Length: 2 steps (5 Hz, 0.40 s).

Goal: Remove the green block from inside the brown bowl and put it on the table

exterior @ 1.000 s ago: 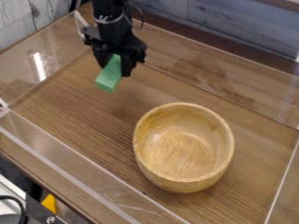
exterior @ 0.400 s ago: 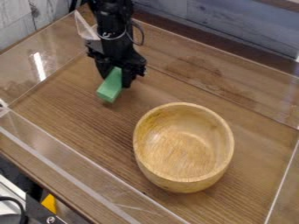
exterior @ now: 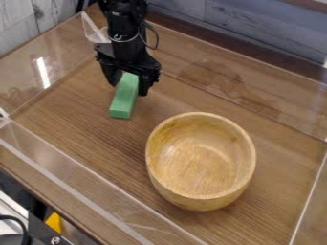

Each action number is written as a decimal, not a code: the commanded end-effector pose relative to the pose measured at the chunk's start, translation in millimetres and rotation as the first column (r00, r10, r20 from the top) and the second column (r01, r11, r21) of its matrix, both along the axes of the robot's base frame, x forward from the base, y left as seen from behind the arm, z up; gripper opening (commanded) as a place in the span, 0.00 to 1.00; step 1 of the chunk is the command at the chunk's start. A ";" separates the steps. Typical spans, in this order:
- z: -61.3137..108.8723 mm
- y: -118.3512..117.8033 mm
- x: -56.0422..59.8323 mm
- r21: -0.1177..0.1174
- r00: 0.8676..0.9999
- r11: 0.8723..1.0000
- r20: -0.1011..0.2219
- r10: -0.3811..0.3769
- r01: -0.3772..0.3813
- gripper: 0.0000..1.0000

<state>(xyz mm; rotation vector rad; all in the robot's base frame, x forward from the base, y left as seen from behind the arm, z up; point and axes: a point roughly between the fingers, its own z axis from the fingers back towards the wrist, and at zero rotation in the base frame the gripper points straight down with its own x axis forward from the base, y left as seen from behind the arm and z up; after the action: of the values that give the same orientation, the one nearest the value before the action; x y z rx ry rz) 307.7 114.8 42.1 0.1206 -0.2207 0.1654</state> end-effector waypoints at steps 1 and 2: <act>20.2 1.5 8.7 0.022 0.999 1.000 0.048 -0.013 0.012 1.00; 24.8 0.5 7.3 0.023 0.999 1.000 0.050 -0.018 0.017 1.00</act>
<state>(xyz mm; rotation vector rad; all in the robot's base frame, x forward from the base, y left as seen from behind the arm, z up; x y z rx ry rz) 303.8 113.0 42.1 0.1154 -0.1946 0.1521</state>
